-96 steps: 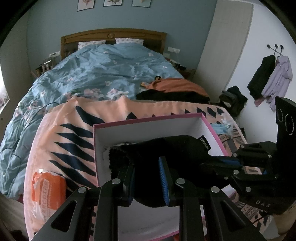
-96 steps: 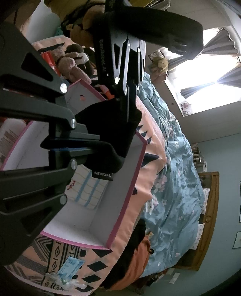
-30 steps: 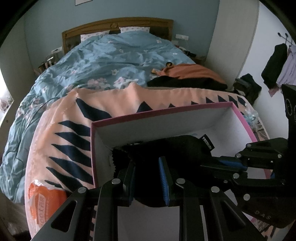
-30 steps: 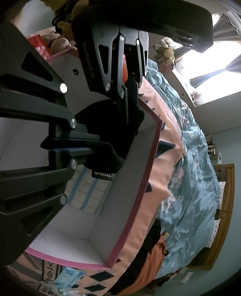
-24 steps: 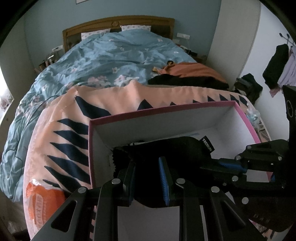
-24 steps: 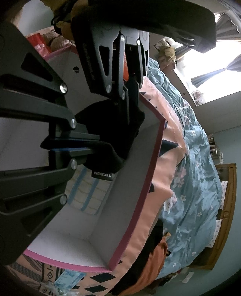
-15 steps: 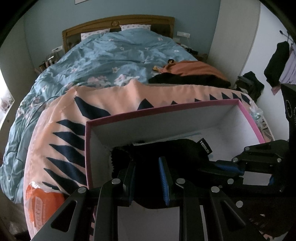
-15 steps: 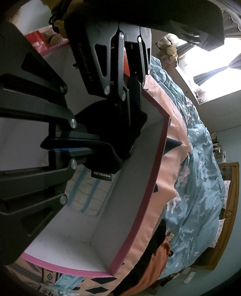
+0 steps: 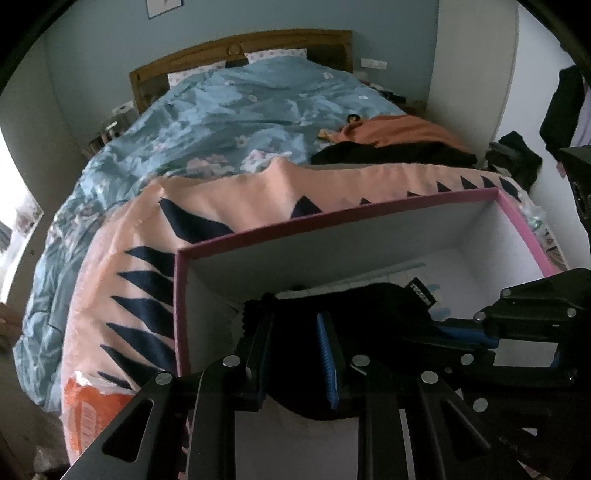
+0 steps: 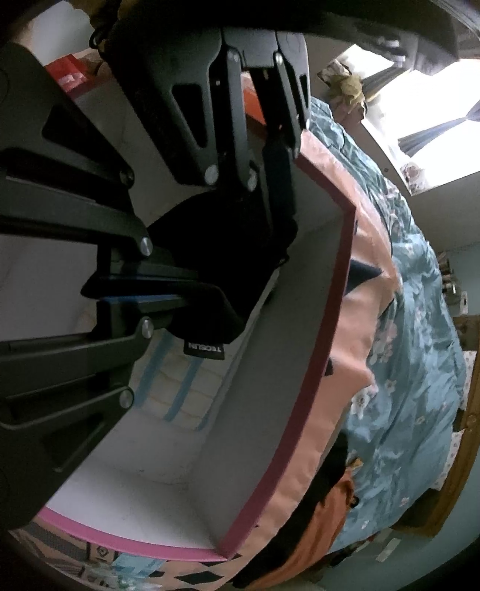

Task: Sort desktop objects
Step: 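Open the left gripper to release the cloth onto the striped pouch, then withdraw the left gripper and move it to the blue glasses case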

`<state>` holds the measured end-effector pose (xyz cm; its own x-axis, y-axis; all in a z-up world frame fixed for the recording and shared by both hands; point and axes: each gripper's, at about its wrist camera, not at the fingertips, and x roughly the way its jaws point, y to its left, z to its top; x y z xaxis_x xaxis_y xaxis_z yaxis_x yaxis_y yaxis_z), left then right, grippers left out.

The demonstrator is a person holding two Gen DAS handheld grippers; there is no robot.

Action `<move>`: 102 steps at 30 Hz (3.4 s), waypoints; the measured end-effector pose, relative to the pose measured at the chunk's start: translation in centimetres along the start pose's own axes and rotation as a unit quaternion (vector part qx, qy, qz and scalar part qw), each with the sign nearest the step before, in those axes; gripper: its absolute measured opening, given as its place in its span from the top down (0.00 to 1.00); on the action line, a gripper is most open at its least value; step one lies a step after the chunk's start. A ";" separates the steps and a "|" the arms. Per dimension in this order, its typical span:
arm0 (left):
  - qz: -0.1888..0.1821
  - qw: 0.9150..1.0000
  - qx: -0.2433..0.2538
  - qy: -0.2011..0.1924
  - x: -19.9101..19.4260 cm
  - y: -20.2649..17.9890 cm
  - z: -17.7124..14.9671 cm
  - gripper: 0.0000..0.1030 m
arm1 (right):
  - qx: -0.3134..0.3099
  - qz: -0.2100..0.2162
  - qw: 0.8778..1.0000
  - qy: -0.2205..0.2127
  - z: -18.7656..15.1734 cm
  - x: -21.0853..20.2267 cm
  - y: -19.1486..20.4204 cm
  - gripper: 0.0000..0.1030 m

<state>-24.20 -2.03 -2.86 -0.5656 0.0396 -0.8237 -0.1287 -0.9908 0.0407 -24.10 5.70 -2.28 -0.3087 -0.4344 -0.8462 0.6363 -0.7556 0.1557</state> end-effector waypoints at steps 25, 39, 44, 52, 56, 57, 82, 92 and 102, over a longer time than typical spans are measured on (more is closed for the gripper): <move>0.021 0.994 -0.071 -0.075 -4.8 4.4 -0.5 0.39 | 0.034 -0.030 0.999 0.023 -0.5 -0.1 -1.1 0.65; -0.024 0.989 -0.097 -0.111 -10.0 4.5 -2.4 0.21 | 0.041 -0.001 0.999 -0.017 -1.9 -4.2 -0.4 0.65; -0.045 0.986 -0.106 -0.119 -12.2 4.1 -3.9 0.19 | 0.046 0.020 0.998 -0.035 -3.0 -6.4 0.1 0.64; -0.058 0.988 -0.105 -0.103 -13.9 2.8 -7.8 0.19 | 0.022 0.065 0.996 -0.054 -6.6 -11.2 2.9 0.57; -0.060 0.990 -0.104 -0.078 -14.0 2.0 -10.2 0.19 | 0.016 0.079 0.996 -0.044 -9.2 -12.3 4.0 0.57; -0.062 0.990 -0.106 -0.072 -13.9 1.9 -10.9 0.19 | 0.017 0.084 0.996 -0.040 -10.0 -12.4 4.3 0.57; -0.128 0.989 -0.065 0.025 -13.9 -6.4 -18.2 0.19 | 0.125 0.051 0.990 0.037 -22.3 -12.9 2.1 0.57; -0.074 0.992 -0.102 0.034 -11.8 -2.3 -18.0 0.20 | 0.088 0.072 0.993 0.013 -19.1 -12.0 4.2 0.57; -0.056 0.988 -0.131 0.057 -8.8 1.0 -18.7 0.20 | 0.010 0.108 0.993 0.049 -12.7 -5.1 9.8 0.57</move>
<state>-4.16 -5.81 -6.12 -0.4623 0.1511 -0.8738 0.0390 -0.9810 -0.1903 -7.39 6.73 -2.93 -0.0952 -0.5384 -0.8373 0.6654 -0.6601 0.3488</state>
